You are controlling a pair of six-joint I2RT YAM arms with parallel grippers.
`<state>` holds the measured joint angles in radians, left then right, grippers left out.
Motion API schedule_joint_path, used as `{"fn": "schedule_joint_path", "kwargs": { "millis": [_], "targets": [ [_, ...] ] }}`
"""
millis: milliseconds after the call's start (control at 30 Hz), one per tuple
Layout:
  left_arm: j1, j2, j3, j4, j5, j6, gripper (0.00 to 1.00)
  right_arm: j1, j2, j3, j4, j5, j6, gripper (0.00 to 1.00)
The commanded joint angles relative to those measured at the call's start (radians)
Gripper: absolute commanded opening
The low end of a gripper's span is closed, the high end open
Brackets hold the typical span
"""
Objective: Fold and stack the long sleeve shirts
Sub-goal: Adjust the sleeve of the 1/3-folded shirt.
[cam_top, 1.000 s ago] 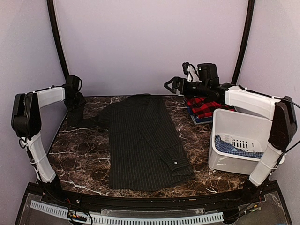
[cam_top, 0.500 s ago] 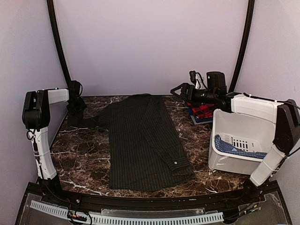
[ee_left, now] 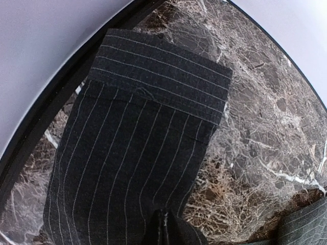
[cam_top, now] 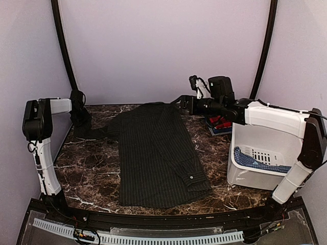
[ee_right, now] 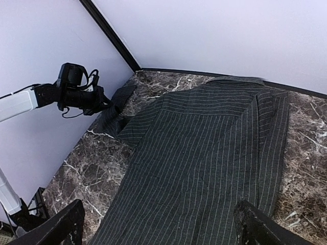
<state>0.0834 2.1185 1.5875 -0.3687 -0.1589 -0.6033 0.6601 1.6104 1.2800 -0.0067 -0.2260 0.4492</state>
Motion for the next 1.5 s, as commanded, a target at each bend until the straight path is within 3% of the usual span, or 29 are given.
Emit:
{"fn": "schedule_joint_path", "kwargs": {
  "millis": [0,100,233,300,467,667,833,1033,1100,1233,1467],
  "targets": [
    [0.001,-0.086,-0.056,0.034,0.069,0.020,0.00,0.027,-0.031,0.004,-0.027,0.160,-0.079,0.99],
    [-0.003,-0.131,-0.105,0.068,0.087,0.028,0.07,0.029,-0.063,-0.025,0.002,0.221,-0.114,0.99],
    [-0.017,-0.146,-0.116,0.064,0.030,0.052,0.43,0.030,-0.078,-0.031,0.023,0.266,-0.157,0.98],
    [-0.024,-0.142,-0.116,0.061,0.009,0.075,0.52,0.031,-0.079,-0.028,0.034,0.269,-0.177,0.99],
    [-0.029,-0.096,-0.091,0.037,-0.014,0.104,0.56,0.041,-0.071,0.024,0.010,0.337,-0.259,0.98],
    [-0.030,-0.058,-0.066,0.016,0.015,0.139,0.56,0.044,-0.085,0.032,0.002,0.433,-0.315,0.99],
    [-0.033,-0.026,-0.050,-0.002,0.033,0.169,0.56,0.043,-0.073,0.046,-0.014,0.357,-0.356,0.99],
    [-0.042,-0.003,-0.037,0.000,0.041,0.187,0.54,0.041,-0.055,0.042,0.001,0.393,-0.311,0.99],
    [-0.043,-0.003,-0.025,-0.007,0.039,0.184,0.46,0.041,-0.063,0.016,0.052,0.379,-0.317,0.99],
    [-0.053,-0.026,-0.003,-0.034,0.021,0.181,0.16,0.041,-0.083,-0.017,0.107,0.349,-0.319,0.95],
    [-0.115,-0.150,-0.035,-0.019,0.027,0.174,0.00,0.041,-0.083,-0.037,0.145,0.291,-0.288,0.90]
  ]
}}
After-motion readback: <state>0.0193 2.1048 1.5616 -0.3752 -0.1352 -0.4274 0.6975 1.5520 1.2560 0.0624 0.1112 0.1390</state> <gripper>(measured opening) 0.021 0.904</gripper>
